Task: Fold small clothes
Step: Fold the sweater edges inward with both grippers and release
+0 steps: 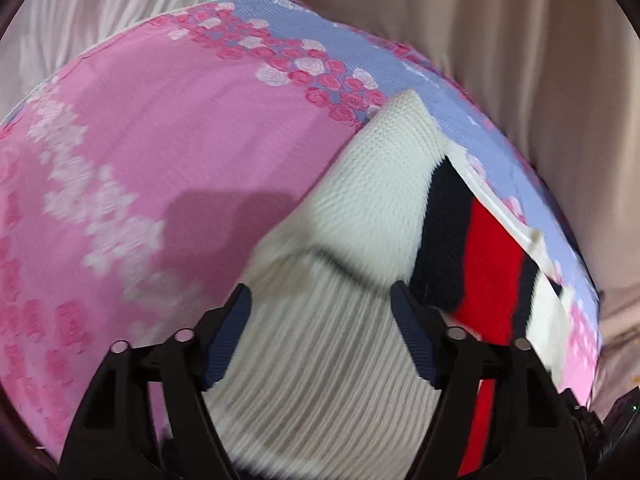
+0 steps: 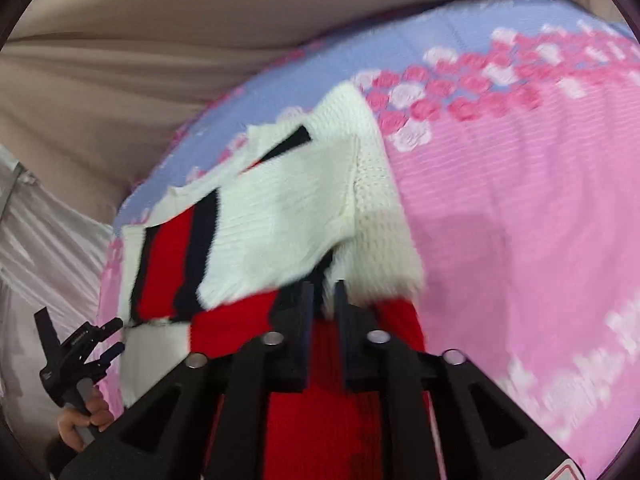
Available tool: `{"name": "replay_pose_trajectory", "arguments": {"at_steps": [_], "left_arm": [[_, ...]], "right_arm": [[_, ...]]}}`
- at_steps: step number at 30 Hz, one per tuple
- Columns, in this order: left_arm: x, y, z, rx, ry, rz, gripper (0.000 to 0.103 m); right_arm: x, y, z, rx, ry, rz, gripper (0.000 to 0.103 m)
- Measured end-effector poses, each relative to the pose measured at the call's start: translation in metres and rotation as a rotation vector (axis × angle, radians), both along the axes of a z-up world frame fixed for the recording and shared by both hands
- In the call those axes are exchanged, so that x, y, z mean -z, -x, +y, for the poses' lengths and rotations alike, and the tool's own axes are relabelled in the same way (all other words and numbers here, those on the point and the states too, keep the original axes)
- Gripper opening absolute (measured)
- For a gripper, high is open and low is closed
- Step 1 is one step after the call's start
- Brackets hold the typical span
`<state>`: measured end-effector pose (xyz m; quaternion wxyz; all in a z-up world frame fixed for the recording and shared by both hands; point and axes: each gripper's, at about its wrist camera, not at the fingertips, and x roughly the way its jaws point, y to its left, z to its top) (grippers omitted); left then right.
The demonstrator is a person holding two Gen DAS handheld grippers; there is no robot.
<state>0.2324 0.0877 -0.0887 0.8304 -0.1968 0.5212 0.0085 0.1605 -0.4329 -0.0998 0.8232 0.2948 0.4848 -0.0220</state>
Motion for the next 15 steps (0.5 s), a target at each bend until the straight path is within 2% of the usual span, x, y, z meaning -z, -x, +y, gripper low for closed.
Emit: {"name": "replay_pose_trajectory", "arguments": {"at_steps": [2, 3, 7, 10, 12, 13, 14, 15], "left_arm": [[-0.004, 0.035, 0.015, 0.046, -0.02, 0.014, 0.079], [-0.003, 0.051, 0.021, 0.071, -0.025, 0.033, 0.079], [0.013, 0.125, 0.046, 0.144, -0.019, 0.184, 0.086], [0.032, 0.164, 0.061, 0.109, 0.057, 0.283, 0.087], [0.029, 0.177, 0.061, 0.073, 0.082, 0.227, 0.088], [0.031, 0.178, 0.059, 0.074, 0.095, 0.23, 0.088], [0.032, 0.176, 0.053, 0.074, 0.099, 0.237, 0.085], [0.031, 0.174, 0.048, 0.078, 0.094, 0.23, 0.078]], "right_arm": [[-0.017, 0.046, 0.004, -0.009, 0.013, -0.015, 0.061], [-0.018, 0.07, 0.006, -0.02, 0.013, 0.004, 0.063], [-0.006, 0.151, 0.029, -0.108, -0.02, 0.174, 0.063], [0.018, 0.209, 0.054, -0.172, -0.079, 0.277, 0.064], [0.015, 0.226, 0.067, -0.168, -0.059, 0.224, 0.066], [0.016, 0.227, 0.073, -0.181, -0.109, 0.214, 0.066], [0.018, 0.224, 0.078, -0.179, -0.126, 0.209, 0.068], [0.018, 0.218, 0.082, -0.174, -0.122, 0.185, 0.064]]}}
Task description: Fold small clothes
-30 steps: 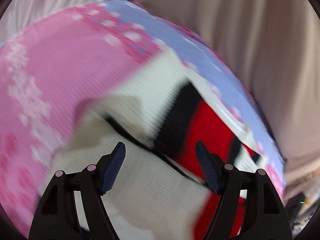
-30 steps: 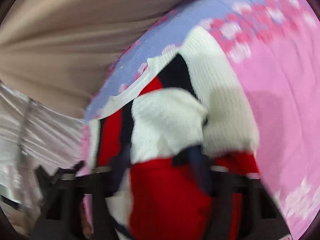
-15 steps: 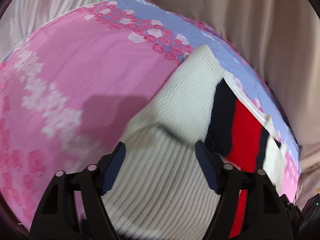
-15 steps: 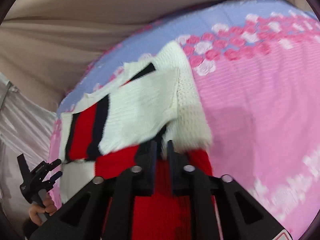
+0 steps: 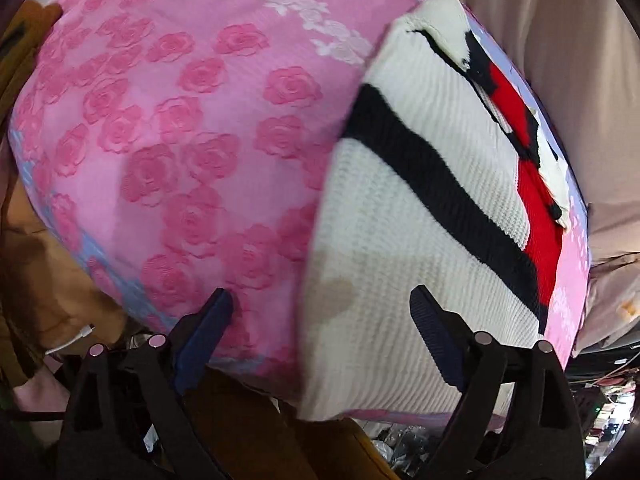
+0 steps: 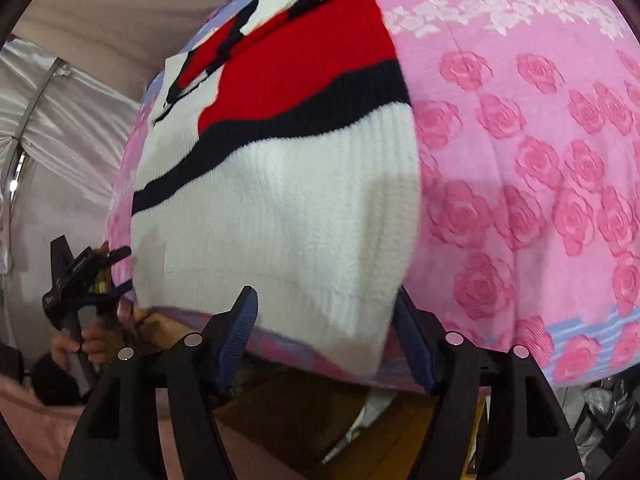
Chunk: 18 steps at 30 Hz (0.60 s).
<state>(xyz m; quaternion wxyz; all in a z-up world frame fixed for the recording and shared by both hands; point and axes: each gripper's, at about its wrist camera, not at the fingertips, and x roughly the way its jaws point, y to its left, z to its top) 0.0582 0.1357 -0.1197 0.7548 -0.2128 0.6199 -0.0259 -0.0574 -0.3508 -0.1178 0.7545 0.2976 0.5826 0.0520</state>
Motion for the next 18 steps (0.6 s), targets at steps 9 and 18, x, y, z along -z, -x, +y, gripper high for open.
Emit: {"name": "replay_pose_trajectory", "arguments": {"at_steps": [9, 18], "left_arm": [[-0.076, 0.008, -0.014, 0.097, 0.064, -0.08, 0.007], [-0.069, 0.126, -0.008, 0.277, -0.013, 0.255, 0.003]], "right_arm": [[-0.086, -0.013, -0.029, 0.129, -0.055, -0.212, 0.006], [-0.062, 0.106, -0.034, -0.127, 0.037, 0.164, 0.005]]}}
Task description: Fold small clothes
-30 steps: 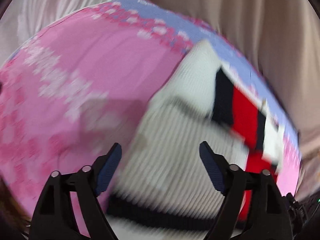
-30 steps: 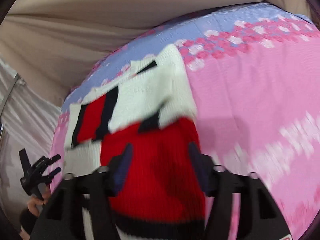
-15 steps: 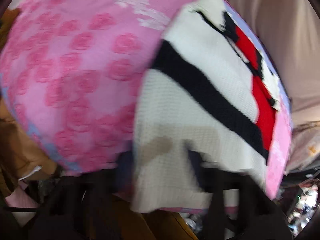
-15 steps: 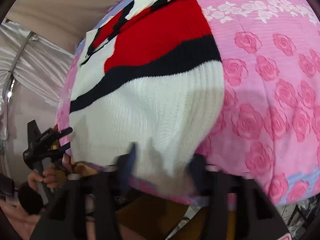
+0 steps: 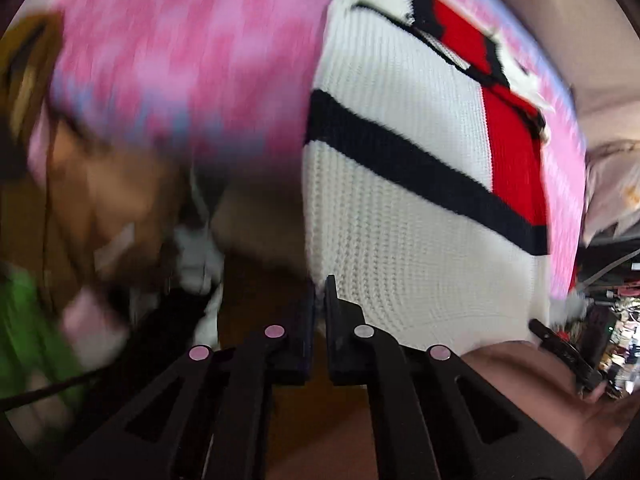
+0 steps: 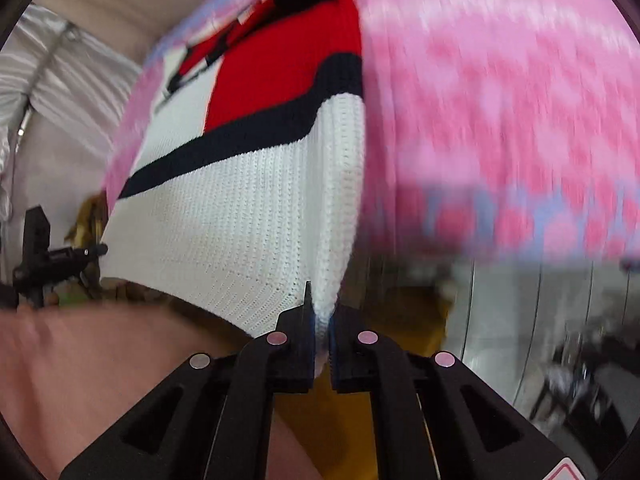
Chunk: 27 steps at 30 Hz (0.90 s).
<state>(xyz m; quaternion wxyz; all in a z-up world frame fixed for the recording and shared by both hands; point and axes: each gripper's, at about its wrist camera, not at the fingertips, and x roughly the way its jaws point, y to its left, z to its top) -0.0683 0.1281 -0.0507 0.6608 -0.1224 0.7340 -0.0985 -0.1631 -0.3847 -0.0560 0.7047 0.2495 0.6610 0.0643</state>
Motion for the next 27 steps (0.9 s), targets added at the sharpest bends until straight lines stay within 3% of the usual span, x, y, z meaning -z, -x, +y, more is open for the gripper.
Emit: {"name": "replay_pose_trajectory", "arguments": {"at_steps": [2, 4, 8, 10, 12, 14, 16, 18, 19, 20, 21, 23, 27], "left_arm": [[-0.014, 0.005, 0.006, -0.043, 0.022, -0.001, 0.003], [-0.046, -0.022, 0.009, -0.104, 0.066, -0.113, 0.003], [-0.09, -0.118, -0.01, -0.128, 0.129, -0.402, 0.003], [-0.091, -0.178, -0.03, -0.152, 0.124, -0.519, 0.003], [-0.073, -0.225, -0.052, -0.171, 0.035, -0.587, 0.004], [-0.038, -0.261, -0.062, -0.173, -0.042, -0.537, 0.024], [-0.007, -0.272, -0.063, -0.233, -0.114, -0.469, 0.022], [-0.006, -0.263, -0.055, -0.266, -0.068, -0.477, 0.027], [-0.008, -0.254, -0.055, -0.275, -0.046, -0.495, 0.045], [-0.011, -0.241, -0.059, -0.263, -0.047, -0.523, 0.063], [-0.015, -0.234, -0.063, -0.242, -0.06, -0.552, 0.067], [-0.017, -0.234, -0.081, -0.169, -0.084, -0.602, 0.071], [-0.005, -0.261, -0.12, -0.035, -0.079, -0.583, 0.077]], "right_arm": [[-0.005, 0.021, 0.01, -0.047, -0.054, 0.041, 0.005], [-0.033, 0.015, 0.011, -0.051, -0.118, -0.024, 0.005], [-0.082, -0.069, -0.031, 0.107, -0.178, -0.33, 0.004], [-0.081, -0.118, -0.061, 0.217, -0.205, -0.445, 0.005], [-0.059, -0.175, -0.081, 0.323, -0.228, -0.486, 0.007], [-0.024, -0.223, -0.093, 0.427, -0.162, -0.454, 0.014], [0.007, -0.247, -0.097, 0.526, -0.085, -0.363, 0.014], [0.012, -0.244, -0.098, 0.631, -0.125, -0.394, 0.015], [0.01, -0.237, -0.094, 0.654, -0.144, -0.428, 0.02], [0.005, -0.228, -0.088, 0.651, -0.11, -0.447, 0.042], [0.003, -0.22, -0.085, 0.636, -0.066, -0.451, 0.061], [0.001, -0.214, -0.077, 0.553, 0.06, -0.457, 0.063], [0.011, -0.227, -0.075, 0.481, 0.135, -0.419, 0.065]]}}
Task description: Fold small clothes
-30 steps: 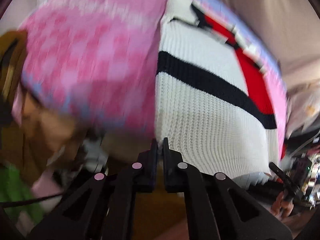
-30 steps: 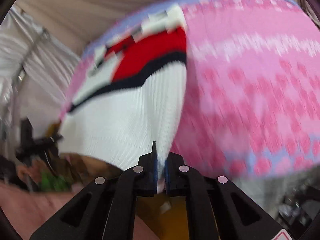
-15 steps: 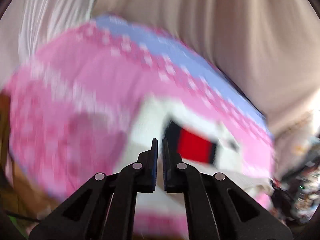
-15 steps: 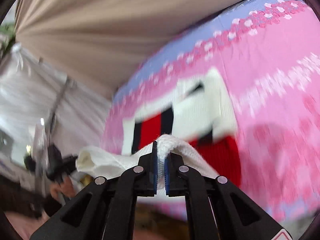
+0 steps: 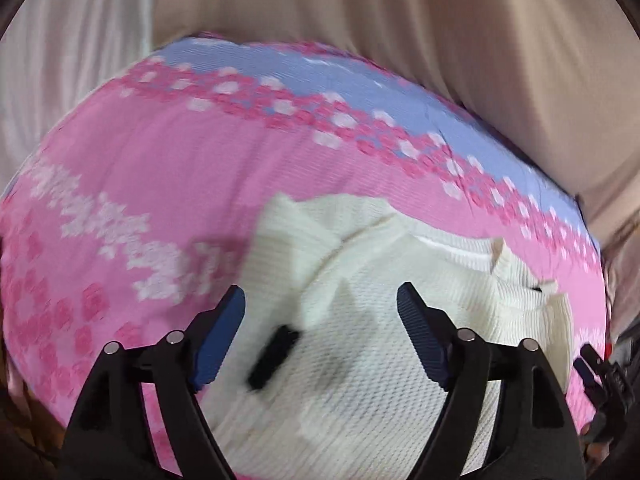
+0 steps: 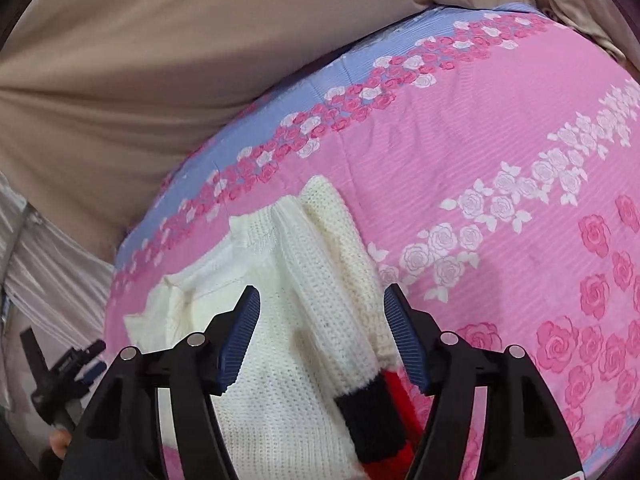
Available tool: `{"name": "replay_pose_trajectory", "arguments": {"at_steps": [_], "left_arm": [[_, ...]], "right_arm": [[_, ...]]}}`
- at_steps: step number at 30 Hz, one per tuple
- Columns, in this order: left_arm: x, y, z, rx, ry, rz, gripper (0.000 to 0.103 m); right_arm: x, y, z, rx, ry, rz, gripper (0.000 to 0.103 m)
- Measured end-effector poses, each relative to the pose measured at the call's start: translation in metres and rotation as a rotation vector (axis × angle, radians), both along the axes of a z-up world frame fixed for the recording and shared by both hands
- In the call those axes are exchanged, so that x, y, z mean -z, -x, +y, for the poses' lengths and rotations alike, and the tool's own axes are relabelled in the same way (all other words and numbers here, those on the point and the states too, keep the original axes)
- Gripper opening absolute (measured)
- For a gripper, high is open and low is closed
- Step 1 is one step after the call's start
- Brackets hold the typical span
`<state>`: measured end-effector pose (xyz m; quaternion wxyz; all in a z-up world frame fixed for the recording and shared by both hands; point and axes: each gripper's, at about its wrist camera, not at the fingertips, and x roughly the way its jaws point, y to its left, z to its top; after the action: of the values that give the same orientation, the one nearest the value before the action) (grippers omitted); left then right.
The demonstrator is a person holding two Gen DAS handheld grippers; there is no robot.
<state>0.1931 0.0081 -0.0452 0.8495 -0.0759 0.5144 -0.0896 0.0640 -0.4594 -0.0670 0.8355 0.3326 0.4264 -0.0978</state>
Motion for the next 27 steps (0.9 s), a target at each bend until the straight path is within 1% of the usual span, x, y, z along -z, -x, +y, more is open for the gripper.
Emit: {"name": "replay_pose_trajectory", "arguments": {"at_steps": [3, 4, 5, 6, 7, 8, 9, 10, 11, 12, 13, 14, 16, 18, 20, 21, 22, 23, 24, 25, 26, 27], "left_arm": [[0.03, -0.028, -0.026, 0.056, -0.041, 0.096, 0.075], [0.038, -0.033, -0.031, 0.06, -0.056, 0.122, 0.064], [0.045, -0.036, -0.034, 0.063, -0.062, 0.151, 0.039], [0.051, -0.039, -0.034, 0.059, -0.054, 0.176, 0.024], [0.05, -0.038, -0.027, 0.031, -0.004, 0.185, 0.01], [0.045, -0.035, -0.02, 0.005, 0.044, 0.176, 0.009], [0.034, -0.029, -0.01, -0.027, 0.09, 0.149, 0.008], [0.014, -0.019, 0.003, -0.054, 0.133, 0.098, 0.008], [0.0, -0.012, 0.012, -0.065, 0.159, 0.061, 0.008], [-0.015, -0.005, 0.021, -0.08, 0.179, 0.029, 0.008], [-0.029, -0.001, 0.031, -0.099, 0.187, -0.001, 0.008], [-0.033, -0.002, 0.035, -0.112, 0.183, -0.006, 0.008], [-0.028, -0.014, 0.041, -0.144, 0.169, 0.01, 0.008], [-0.001, -0.035, 0.037, -0.173, 0.099, 0.052, 0.007], [0.037, -0.052, 0.031, -0.175, 0.034, 0.136, 0.007], [0.054, -0.056, 0.026, -0.171, 0.008, 0.167, 0.008], [0.057, -0.054, 0.025, -0.167, -0.004, 0.147, 0.01], [0.053, -0.052, 0.021, -0.15, -0.033, 0.115, 0.011], [0.049, -0.05, 0.019, -0.132, -0.039, 0.116, 0.012], [0.043, -0.046, 0.02, -0.126, -0.033, 0.117, 0.018], [0.033, -0.04, 0.023, -0.129, -0.019, 0.109, 0.024], [0.021, -0.032, 0.027, -0.149, -0.02, 0.094, 0.029]], "right_arm": [[0.007, -0.025, 0.009, -0.053, 0.044, 0.034, 0.065], [0.011, -0.035, 0.011, -0.072, 0.06, 0.049, 0.065], [0.016, -0.043, 0.014, -0.09, 0.082, 0.071, 0.065], [0.019, -0.047, 0.017, -0.107, 0.094, 0.087, 0.064], [0.026, -0.053, 0.018, -0.131, 0.105, 0.104, 0.057], [0.028, -0.055, 0.019, -0.146, 0.116, 0.126, 0.029], [0.026, -0.053, 0.02, -0.154, 0.119, 0.144, 0.01], [0.017, -0.047, 0.019, -0.164, 0.091, 0.112, 0.01], [-0.001, -0.037, 0.019, -0.168, 0.058, 0.033, 0.01], [-0.019, -0.027, 0.019, -0.175, 0.038, -0.028, 0.009], [-0.039, -0.019, 0.019, -0.187, 0.014, -0.095, 0.009], [-0.057, -0.014, 0.019, -0.2, 0.005, -0.154, 0.009], [-0.074, -0.021, 0.017, -0.209, 0.027, -0.201, 0.009], [-0.059, -0.046, 0.008, -0.198, 0.017, -0.164, 0.009], [-0.02, -0.074, -0.001, -0.174, 0.053, -0.044, 0.009], [0.015, -0.089, -0.01, -0.146, 0.049, 0.067, 0.007], [0.044, -0.096, -0.019, -0.116, 0.003, 0.156, 0.007], [0.057, -0.093, -0.029, -0.08, -0.074, 0.132, 0.005], [0.055, -0.089, -0.035, -0.043, -0.102, 0.112, 0.008], [0.046, -0.083, -0.04, -0.002, -0.111, 0.099, 0.012], [0.03, -0.075, -0.039, 0.022, -0.076, 0.078, 0.018], [0.015, -0.068, -0.036, 0.033, -0.024, 0.057, 0.019]]}}
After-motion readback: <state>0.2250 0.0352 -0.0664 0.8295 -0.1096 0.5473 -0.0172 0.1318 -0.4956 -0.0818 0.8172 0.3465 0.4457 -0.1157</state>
